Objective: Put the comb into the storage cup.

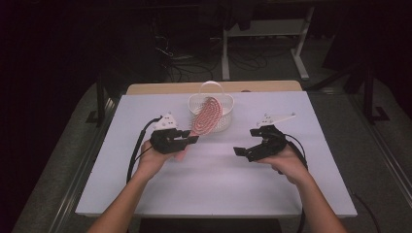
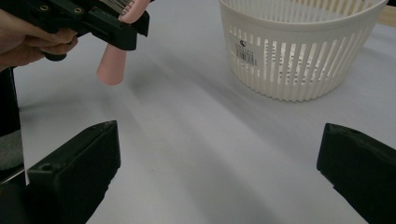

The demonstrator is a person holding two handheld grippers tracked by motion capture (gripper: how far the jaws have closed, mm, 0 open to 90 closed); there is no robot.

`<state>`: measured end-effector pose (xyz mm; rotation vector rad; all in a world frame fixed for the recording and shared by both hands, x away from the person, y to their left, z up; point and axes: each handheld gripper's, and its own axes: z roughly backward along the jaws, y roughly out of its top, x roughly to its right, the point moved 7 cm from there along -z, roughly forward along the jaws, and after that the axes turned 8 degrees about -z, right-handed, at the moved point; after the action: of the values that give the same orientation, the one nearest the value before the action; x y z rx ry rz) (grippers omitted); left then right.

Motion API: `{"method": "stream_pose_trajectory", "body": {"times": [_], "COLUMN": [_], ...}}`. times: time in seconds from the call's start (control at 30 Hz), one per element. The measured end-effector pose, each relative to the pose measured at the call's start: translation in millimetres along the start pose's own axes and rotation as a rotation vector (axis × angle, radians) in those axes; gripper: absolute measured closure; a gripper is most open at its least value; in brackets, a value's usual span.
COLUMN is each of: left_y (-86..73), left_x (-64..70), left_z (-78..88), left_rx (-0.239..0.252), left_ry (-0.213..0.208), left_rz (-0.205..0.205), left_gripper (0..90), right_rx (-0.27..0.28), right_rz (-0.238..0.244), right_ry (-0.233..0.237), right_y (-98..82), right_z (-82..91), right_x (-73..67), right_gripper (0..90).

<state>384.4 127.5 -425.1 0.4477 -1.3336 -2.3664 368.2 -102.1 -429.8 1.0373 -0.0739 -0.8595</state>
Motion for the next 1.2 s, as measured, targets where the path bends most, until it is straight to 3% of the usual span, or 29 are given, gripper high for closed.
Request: {"method": "stream_pose_trajectory", "body": {"times": [0.87, 1.2], "left_y": [-0.7, -1.1], "left_x": [4.7, 3.8], "left_z": [-2.4, -1.7], "left_rx": [0.009, 0.016], "left_ry": [-0.001, 0.009], "left_rz": [-0.002, 0.005], "left_gripper": [70.8, 70.8], "right_rx": [0.042, 0.061], "right_rz": [0.030, 0.046], "right_ry": [0.086, 0.098], "right_y": [39.9, 55.7], "right_z": [-10.8, -15.2], "right_x": [-17.9, -26.4], "right_gripper": [0.0, 0.0]}}
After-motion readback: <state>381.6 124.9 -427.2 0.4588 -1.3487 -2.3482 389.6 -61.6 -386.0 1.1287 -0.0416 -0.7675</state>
